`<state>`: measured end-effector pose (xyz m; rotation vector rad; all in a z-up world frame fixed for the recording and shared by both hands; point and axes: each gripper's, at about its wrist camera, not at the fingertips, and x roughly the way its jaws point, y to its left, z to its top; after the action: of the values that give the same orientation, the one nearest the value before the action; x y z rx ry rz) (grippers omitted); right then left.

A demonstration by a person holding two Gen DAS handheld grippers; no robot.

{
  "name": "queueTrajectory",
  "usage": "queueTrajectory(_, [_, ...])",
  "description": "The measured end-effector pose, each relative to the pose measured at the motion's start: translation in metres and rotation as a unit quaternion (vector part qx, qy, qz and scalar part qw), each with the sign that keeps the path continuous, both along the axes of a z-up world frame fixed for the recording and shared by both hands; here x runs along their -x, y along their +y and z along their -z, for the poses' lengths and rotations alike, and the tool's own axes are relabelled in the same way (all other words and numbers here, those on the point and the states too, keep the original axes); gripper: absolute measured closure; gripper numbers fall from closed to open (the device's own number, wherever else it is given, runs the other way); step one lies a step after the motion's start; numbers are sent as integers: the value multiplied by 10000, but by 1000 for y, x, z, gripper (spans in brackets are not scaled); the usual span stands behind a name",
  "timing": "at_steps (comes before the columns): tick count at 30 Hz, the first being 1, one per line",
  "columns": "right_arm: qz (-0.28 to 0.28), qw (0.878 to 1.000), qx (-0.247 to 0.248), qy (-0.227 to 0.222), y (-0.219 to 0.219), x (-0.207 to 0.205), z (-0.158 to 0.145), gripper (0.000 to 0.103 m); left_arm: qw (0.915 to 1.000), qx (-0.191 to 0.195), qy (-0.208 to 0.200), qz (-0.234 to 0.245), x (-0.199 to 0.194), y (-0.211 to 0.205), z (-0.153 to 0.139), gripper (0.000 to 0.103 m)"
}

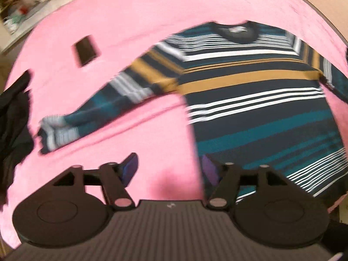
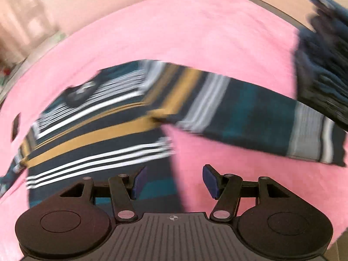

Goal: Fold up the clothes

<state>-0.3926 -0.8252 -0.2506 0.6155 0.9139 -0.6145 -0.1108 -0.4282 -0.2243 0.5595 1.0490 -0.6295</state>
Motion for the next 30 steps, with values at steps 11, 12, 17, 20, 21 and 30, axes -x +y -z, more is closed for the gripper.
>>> queueTrajectory(11, [-186, 9998, -57, 82, 207, -101, -22, 12, 9871, -664, -947, 1107, -102, 172, 41, 45])
queueTrajectory(12, [-306, 9994, -73, 110, 222, -110, -22, 12, 9817, -819, -1088, 1331, -111, 183, 49, 45])
queueTrajectory(17, [-1280, 9917, 113, -6, 289, -147, -24, 12, 9431, -1705, -1805, 2213, -160, 201, 110, 71])
queueTrajectory(20, [-1633, 9862, 223, 149, 309, -160, -17, 12, 9247, -1919, -2070, 2553, -180, 199, 137, 71])
queueTrajectory(21, [-1712, 9847, 252, 218, 314, -163, -14, 12, 9196, -1970, -2124, 2655, -186, 198, 145, 71])
queueTrajectory(30, [-1040, 9916, 360, 680, 297, -137, -13, 12, 8918, -2294, -1994, 3351, -207, 195, 174, 98])
